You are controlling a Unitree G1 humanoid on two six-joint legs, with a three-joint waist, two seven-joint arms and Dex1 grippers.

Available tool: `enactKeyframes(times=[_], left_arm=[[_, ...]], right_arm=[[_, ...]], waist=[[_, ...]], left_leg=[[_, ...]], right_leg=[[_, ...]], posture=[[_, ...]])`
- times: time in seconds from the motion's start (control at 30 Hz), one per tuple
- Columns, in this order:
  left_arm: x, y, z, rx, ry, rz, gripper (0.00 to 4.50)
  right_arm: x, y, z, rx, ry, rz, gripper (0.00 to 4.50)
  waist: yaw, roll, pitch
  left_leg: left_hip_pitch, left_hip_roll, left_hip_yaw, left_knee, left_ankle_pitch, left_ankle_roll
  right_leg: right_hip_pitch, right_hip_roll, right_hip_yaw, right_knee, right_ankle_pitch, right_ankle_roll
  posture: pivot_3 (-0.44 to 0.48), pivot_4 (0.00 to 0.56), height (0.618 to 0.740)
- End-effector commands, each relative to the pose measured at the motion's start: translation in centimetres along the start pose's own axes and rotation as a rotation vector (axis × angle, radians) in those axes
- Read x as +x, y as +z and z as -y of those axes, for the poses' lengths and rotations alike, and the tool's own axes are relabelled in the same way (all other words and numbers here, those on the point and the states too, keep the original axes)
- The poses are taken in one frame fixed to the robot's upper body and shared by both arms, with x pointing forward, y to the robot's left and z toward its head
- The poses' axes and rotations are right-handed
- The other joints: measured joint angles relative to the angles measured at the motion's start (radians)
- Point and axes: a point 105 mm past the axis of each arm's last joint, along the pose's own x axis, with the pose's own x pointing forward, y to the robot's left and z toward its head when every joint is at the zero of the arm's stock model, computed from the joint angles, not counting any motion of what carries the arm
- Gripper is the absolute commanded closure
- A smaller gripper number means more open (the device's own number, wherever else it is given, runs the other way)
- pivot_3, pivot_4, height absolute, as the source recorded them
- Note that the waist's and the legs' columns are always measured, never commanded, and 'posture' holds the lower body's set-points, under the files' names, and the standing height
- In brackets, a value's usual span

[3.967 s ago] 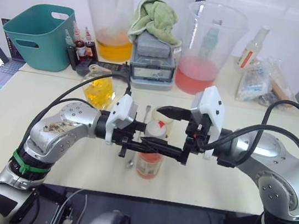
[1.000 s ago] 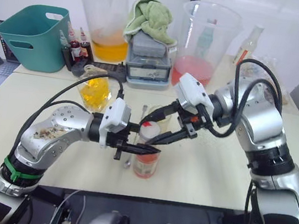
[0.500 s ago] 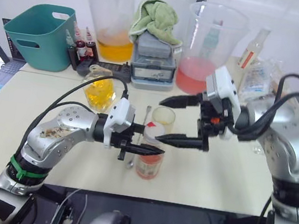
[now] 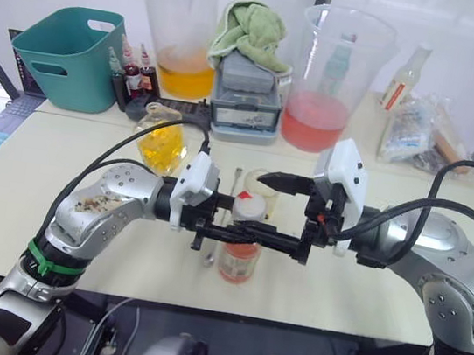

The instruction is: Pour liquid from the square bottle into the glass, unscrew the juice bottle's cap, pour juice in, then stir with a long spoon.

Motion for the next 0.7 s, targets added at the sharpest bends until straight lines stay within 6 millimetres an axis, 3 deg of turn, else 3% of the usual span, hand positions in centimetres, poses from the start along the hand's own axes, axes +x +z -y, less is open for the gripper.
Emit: enactKeyframes(times=[0.03, 0.17, 0.4, 0.53, 0.7], left_arm=[[0.5, -0.7, 0.3, -0.009, -0.014, -0.029, 3.08], [0.3, -0.7, 0.2, -0.005, -0.002, -0.036, 3.08], [-0.6, -1.0, 0.3, -0.016, 0.035, -0.059, 3.08], [-1.1, -1.0, 0.2, 0.007, 0.066, -0.084, 3.08], [-1.5, -1.1, 0.5, -0.004, 0.090, -0.089, 3.08]], right_arm=[[0.2, 0.5, -0.3, -0.048, 0.012, 0.005, 1.49], [0.5, -0.3, -0.3, -0.066, 0.064, -0.047, 2.80], [1.1, -0.2, -0.4, -0.178, 0.286, -0.053, 2.81], [1.0, 0.5, 0.6, -0.248, 0.515, -0.078, 2.81], [2.0, 1.6, 2.1, -0.341, 0.648, -0.115, 2.81]], waist=[[0.000, 0.000, 0.000], [0.000, 0.000, 0.000], [-0.013, 0.000, 0.000], [-0.020, 0.000, 0.000], [-0.028, 0.000, 0.000]], left_leg=[[0.000, 0.000, 0.000, 0.000, 0.000, 0.000], [0.000, 0.000, 0.000, 0.000, 0.000, 0.002], [0.000, 0.001, 0.000, 0.000, 0.000, 0.002], [0.000, 0.001, 0.000, 0.001, 0.000, 0.002], [0.000, 0.000, 0.000, 0.000, 0.001, 0.000]], right_leg=[[0.000, 0.000, 0.000, 0.000, 0.000, 0.000], [0.000, 0.000, 0.000, 0.000, 0.000, 0.000], [0.000, 0.002, 0.000, 0.000, 0.000, 0.000], [0.000, 0.003, 0.000, 0.000, 0.000, 0.000], [-0.001, 0.003, 0.000, 0.001, 0.000, 0.000]], posture=[[0.000, 0.150, 0.740], [0.000, 0.150, 0.740], [0.000, 0.150, 0.740], [0.000, 0.150, 0.740], [0.000, 0.150, 0.740]])
